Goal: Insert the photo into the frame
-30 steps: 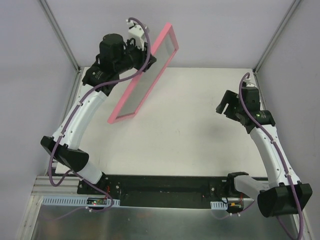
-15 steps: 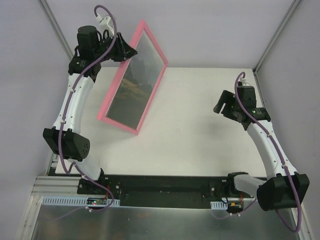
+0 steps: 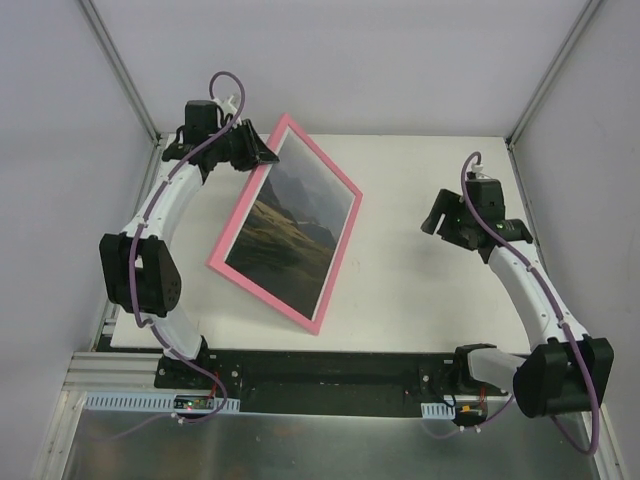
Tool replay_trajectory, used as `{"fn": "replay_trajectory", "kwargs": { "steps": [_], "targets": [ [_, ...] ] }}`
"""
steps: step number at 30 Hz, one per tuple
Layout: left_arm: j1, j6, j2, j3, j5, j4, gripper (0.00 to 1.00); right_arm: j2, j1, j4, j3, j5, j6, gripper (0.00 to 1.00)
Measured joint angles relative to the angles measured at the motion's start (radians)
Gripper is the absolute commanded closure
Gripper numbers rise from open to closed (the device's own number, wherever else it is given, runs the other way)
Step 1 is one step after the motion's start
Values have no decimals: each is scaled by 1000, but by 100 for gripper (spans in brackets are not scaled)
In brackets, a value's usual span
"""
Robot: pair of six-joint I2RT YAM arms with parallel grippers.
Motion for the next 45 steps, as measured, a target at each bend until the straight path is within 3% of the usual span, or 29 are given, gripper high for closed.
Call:
{"fn": "replay_trajectory", "kwargs": {
  "steps": [4, 12, 22, 28, 37, 45],
  "targets": [
    [4, -53, -41, -178, -15, 130, 100, 11, 10, 27, -38, -13, 0, 24],
    [3, -223, -70, -571, -7, 539, 100, 92, 42, 108, -110, -58, 4, 24],
    [-11, -320, 74, -758, 12, 900, 98, 183, 46, 244, -181, -141, 8, 23],
    [-49, -336, 135, -771, -1, 978, 89, 239, 49, 306, -212, -185, 13, 21],
    [-71, -352, 161, -795, -16, 1036, 66, 306, 59, 380, -214, -219, 23, 21],
    [-71, -320, 161, -813, -40, 955, 44, 350, 60, 407, -224, -220, 26, 21]
  ]
}}
